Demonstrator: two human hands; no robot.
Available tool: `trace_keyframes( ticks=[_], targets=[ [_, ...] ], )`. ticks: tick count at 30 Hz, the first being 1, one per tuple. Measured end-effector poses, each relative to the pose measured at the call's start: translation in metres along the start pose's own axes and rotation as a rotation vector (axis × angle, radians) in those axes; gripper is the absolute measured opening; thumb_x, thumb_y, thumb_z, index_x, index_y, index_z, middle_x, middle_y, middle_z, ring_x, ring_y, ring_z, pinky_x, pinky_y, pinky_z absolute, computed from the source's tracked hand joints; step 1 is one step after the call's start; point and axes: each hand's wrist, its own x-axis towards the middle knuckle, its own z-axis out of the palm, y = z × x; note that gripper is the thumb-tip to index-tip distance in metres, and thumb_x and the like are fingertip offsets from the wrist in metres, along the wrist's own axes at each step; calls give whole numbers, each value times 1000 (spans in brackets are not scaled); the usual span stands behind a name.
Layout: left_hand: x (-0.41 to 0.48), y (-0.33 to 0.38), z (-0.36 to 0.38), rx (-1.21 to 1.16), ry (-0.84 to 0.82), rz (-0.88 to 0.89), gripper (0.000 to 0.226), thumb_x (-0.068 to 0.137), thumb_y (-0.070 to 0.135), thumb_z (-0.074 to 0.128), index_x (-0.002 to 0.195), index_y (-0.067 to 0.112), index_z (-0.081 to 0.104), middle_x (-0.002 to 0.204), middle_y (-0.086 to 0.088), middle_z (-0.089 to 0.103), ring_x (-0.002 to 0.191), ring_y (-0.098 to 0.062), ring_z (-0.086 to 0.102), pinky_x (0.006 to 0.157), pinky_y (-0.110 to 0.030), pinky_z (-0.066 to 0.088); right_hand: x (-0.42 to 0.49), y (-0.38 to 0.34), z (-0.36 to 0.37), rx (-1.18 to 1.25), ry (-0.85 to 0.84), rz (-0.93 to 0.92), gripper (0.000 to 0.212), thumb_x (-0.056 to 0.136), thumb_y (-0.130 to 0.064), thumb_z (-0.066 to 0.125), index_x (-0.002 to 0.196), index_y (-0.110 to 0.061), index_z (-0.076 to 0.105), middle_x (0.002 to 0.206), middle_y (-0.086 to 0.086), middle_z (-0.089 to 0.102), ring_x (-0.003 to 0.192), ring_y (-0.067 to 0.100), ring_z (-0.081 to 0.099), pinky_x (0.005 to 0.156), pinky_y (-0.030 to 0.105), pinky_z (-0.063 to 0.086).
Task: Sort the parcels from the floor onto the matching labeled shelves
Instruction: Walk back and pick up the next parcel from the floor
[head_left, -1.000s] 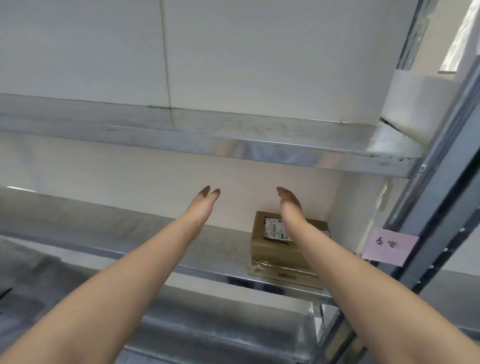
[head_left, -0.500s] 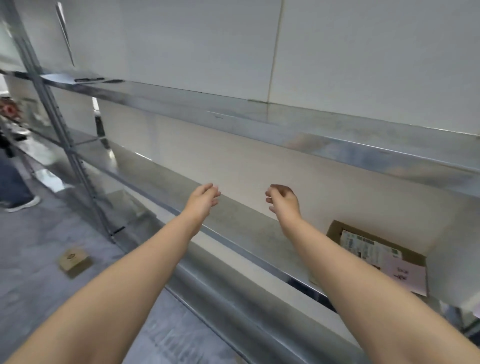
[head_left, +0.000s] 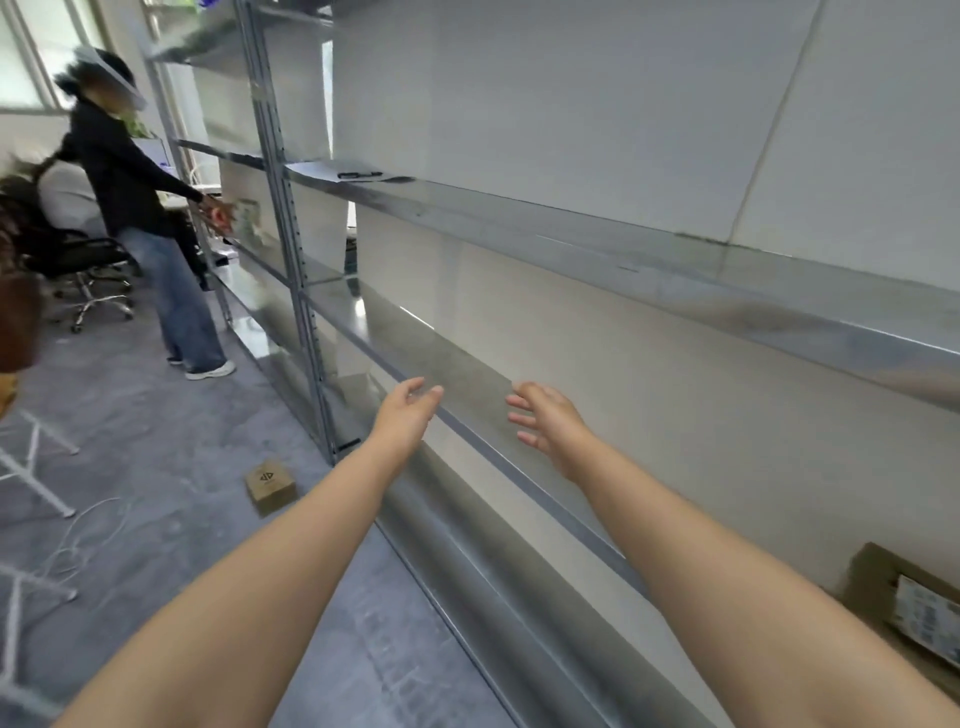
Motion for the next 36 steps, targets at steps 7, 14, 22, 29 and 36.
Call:
trace_keyframes(
  ticks=[7,14,22,29,36],
  targets=[
    [43,-11,-72,-81,157,-25,45,92,23,58,133,10,48,121,-6,57,92,-18,61,79,-26,48,54,-4,79,10,-101,-14,20,94,-32,52,110,-20,51,115,0,57,103,17,56,89,31,42],
    [82,-33,-125,-42,226,-58,46,90,25,61,132,11,48,123,-7,57,113,-23,57,89,-30,42,94,9,143,75,-126,-20,31,92,-26,56,121,-17,53,114,2,59,90,13,59,78,28,46],
    [112,-42,-152,-50,313,-86,44,92,22,58,133,9,47,125,-11,58,112,-24,58,89,-30,41,157,11,182,45,-211,0,40,92,-27,57,129,-13,51,119,3,59,93,15,58,74,24,46],
    [162,-33,-170,-52,417,-83,43,91,20,59,131,8,50,121,-14,58,103,-22,58,86,-29,41,221,-6,217,27,-345,-22,41,91,-27,58,130,-14,51,123,5,61,100,17,60,70,23,46],
    [204,-27,-193,5,475,-71,42,90,24,61,128,11,50,118,-10,60,108,-23,59,85,-29,40,272,-21,259,-53,-420,-49,43,90,-23,60,130,-11,51,120,5,60,101,17,59,70,22,46]
  ],
)
